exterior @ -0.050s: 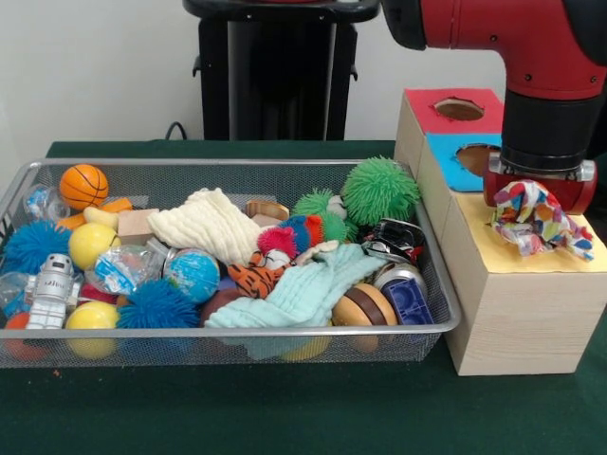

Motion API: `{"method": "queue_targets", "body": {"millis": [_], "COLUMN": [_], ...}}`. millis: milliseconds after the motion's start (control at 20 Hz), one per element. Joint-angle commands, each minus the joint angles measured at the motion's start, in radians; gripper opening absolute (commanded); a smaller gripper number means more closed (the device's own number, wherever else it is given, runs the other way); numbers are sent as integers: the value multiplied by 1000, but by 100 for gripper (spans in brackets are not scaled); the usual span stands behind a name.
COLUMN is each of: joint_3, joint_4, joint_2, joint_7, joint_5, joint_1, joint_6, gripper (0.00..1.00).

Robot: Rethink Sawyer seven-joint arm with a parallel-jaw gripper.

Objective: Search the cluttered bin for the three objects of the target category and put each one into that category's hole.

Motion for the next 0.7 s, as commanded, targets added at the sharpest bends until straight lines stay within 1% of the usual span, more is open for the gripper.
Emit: {"method": "queue_targets", "body": {"millis": [50,300,550,700], "joint_3": [41,23,-2,-18], "joint_4": [222,238,219,212], "joint_2": [89,64,52,45], "joint_7": [224,228,223,215], "joint_5": [-15,-17,-18,-25], "joint_1": [32,48,43,42], "joint_6": [102,133,198,206], "gripper": [100,100,100,100]}}
